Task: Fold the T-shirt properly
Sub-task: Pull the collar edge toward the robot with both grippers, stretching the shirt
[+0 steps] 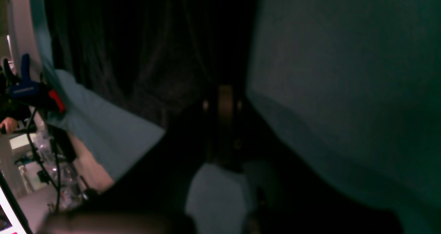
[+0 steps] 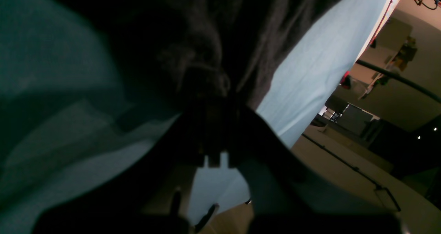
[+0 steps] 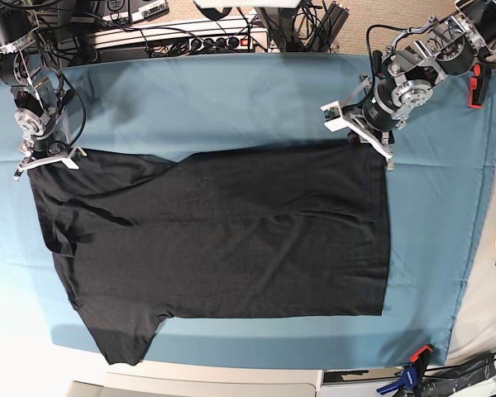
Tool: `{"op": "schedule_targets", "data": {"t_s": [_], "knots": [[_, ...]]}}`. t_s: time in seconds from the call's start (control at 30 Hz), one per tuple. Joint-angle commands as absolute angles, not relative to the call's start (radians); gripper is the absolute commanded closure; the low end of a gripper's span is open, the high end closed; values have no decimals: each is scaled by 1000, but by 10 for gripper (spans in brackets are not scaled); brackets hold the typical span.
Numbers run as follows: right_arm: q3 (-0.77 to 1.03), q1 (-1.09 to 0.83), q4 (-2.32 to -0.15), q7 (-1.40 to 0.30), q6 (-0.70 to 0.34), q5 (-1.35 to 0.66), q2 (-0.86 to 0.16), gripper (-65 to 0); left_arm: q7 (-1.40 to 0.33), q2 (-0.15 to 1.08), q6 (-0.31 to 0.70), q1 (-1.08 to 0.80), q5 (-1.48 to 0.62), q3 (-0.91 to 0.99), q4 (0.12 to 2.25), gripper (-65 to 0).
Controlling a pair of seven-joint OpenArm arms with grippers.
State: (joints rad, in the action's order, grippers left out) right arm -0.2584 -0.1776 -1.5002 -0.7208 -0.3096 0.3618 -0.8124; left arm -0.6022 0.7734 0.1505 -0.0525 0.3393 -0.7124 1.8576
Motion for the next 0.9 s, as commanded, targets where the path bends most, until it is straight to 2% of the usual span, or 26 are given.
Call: {"op": "schedule_targets", "data": {"t_s": [0.0,0.27,0.67,0.87], "knots": [[-248,-166,-1512,-722,-295,376,-844,0,-614,801,153,-47,337,-706,1880,0],[-248,-173,-1513,-726,-297,375,-891,0,-620,897,152,-53,329,-705,1974,0],[-248,-312,-1610,-744,-324,375,-925,0,-656,900,154,-88,292,-704,1990,0],[-248,-382,-1633,-752,-325,379,-926,0,-665,946,152,-137,303,-704,2028,0]]}}
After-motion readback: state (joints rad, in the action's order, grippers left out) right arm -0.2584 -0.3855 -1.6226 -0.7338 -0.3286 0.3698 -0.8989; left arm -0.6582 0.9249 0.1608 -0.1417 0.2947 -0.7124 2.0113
